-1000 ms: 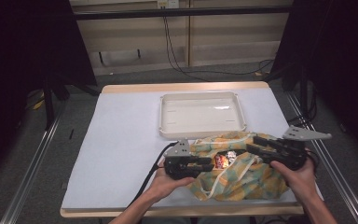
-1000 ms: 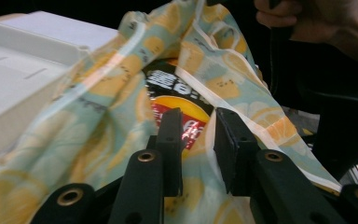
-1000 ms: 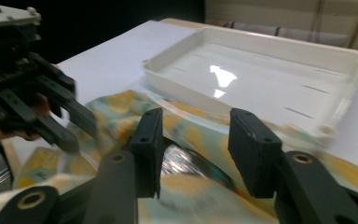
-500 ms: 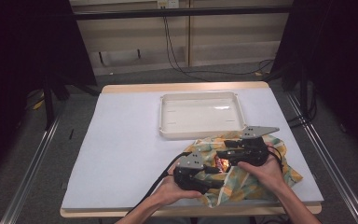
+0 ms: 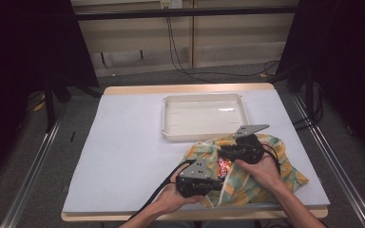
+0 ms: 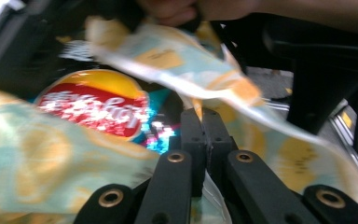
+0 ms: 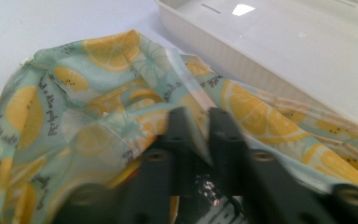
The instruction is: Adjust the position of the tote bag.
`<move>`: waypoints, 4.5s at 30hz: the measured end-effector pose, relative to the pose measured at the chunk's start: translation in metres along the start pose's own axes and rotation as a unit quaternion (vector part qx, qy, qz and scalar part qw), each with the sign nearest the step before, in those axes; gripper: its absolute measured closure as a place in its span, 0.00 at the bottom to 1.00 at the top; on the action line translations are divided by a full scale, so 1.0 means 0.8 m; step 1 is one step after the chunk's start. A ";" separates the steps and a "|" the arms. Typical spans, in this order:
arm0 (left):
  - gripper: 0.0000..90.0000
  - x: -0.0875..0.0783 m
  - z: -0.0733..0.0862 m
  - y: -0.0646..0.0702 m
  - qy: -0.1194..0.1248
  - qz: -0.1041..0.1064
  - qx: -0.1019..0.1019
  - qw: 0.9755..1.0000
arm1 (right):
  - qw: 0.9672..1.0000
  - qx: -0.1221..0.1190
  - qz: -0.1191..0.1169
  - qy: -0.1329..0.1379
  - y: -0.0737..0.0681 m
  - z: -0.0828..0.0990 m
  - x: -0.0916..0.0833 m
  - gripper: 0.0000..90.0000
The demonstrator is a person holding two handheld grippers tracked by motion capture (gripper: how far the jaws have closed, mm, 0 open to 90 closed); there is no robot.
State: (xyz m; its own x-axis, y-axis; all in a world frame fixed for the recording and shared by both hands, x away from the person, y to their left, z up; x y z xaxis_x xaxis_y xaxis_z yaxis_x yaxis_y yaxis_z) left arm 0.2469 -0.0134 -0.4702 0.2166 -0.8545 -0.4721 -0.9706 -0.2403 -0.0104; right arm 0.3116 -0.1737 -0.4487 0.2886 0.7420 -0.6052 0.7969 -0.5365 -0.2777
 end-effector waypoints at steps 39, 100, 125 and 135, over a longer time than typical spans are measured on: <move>0.87 -0.019 0.001 0.005 0.015 -0.020 -0.034 0.999 | 0.997 -0.017 -0.039 0.065 0.002 -0.002 -0.047 0.62; 0.82 -0.012 0.042 -0.026 -0.056 -0.067 -0.036 0.996 | 1.000 0.000 -0.017 -0.002 0.034 -0.021 0.021 0.70; 0.89 -0.040 0.036 0.016 -0.070 -0.018 -0.001 0.997 | 1.000 0.006 -0.026 -0.012 0.033 -0.044 0.035 0.95; 0.61 -0.037 0.000 -0.012 0.011 -0.051 -0.064 0.997 | 0.997 0.002 -0.046 0.054 0.017 -0.054 -0.016 0.69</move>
State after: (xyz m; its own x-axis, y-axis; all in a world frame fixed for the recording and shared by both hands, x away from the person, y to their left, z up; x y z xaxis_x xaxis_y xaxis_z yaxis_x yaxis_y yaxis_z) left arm 0.2500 0.0138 -0.4560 0.3181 -0.8322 -0.4541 -0.9223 -0.3825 0.0549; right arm 0.3415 -0.1729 -0.4127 0.2703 0.8273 -0.4925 0.8210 -0.4652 -0.3310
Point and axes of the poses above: each handheld gripper's, and its own axes: x roughly forward along the jaws, z roughly out of its underside, y roughly to its right, the point moved 4 cm from there along x, roughly forward along the jaws, and after that the axes turned 15 degrees about -z, right-handed, at the moved point
